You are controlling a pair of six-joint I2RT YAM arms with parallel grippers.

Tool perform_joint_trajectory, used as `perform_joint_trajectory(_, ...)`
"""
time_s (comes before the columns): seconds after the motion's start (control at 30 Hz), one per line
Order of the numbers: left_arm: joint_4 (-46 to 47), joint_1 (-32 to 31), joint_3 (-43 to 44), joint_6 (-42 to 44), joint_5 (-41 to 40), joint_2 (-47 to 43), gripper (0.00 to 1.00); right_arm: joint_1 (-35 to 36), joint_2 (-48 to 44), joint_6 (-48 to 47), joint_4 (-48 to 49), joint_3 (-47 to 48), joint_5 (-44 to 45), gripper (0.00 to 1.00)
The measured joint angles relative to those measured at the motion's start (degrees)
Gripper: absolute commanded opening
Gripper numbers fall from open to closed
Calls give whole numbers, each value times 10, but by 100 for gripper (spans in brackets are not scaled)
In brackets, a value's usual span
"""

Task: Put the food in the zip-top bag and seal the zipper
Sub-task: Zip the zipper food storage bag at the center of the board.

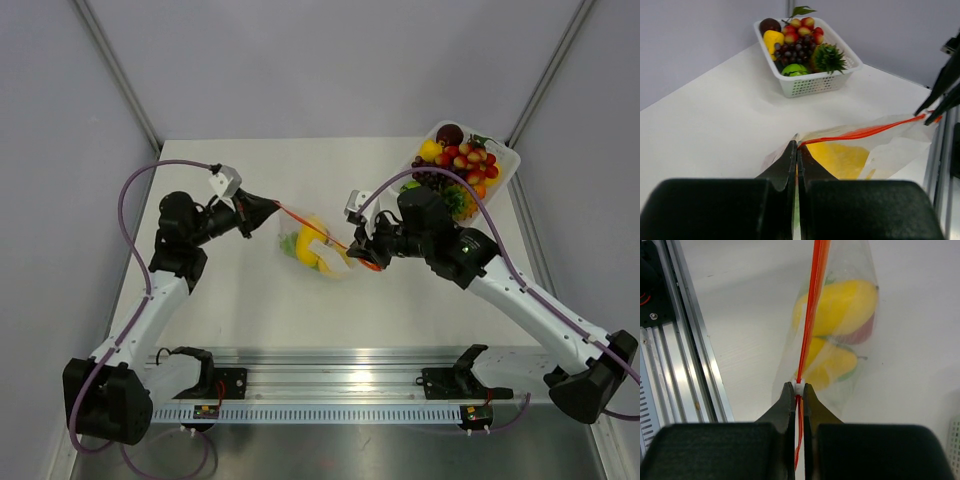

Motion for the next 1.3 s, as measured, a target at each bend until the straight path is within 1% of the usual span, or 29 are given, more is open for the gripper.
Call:
perform_joint_trajectory(0.17, 10, 37, -15, -28, -28, 0, 0, 0, -27, 13, -2, -42, 9, 0)
perform_joint_trajectory(0.5, 47, 69, -14, -50, -91, 0, 0, 0, -59, 44, -31, -105, 25, 0)
perform_joint_trajectory(0.67, 51, 69, -14, -60, -85, 2, 0, 0, -84, 60, -33, -118, 25, 0)
perform_joint_trajectory(0.77, 29, 69, -5, -63, -53, 10, 0, 0, -84, 66, -33, -118, 25, 0)
perform_joint_trajectory(0.8, 12, 66, 2, -61, -40, 13, 2, 0, -83, 66, -33, -118, 25, 0)
perform_joint_trajectory(0.83, -11, 60, 11, -52, -32, 13, 6, 0, -82, 67, -32, -118, 25, 0)
perform_joint_trajectory(0.87, -44, 47, 25, -32, -28, 10, 23, 0, -80, 67, -32, -118, 25, 0)
perform_joint_trajectory(0.93, -115, -10, 56, 26, -36, 0, 44, 0, -76, 67, -32, -117, 25, 0)
perform_joint_trajectory(0.97, -143, -40, 67, 50, -38, -8, 60, 0, -75, 67, -32, -117, 25, 0)
perform_joint_trajectory(1.03, -199, -115, 85, 107, -45, -34, 66, 0, -71, 67, -31, -116, 25, 0)
perform_joint_trajectory(1.1, -240, -164, 94, 146, -48, -61, 69, 0, -67, 69, -30, -113, 26, 0)
perform_joint_trajectory(1.2, -277, -203, 95, 181, -62, -86, 69, 0, -59, 73, -29, -105, 26, 0)
perform_joint_trajectory(1.3, -296, -237, 89, 201, -91, -81, 67, 0, -55, 77, -29, -99, 25, 0)
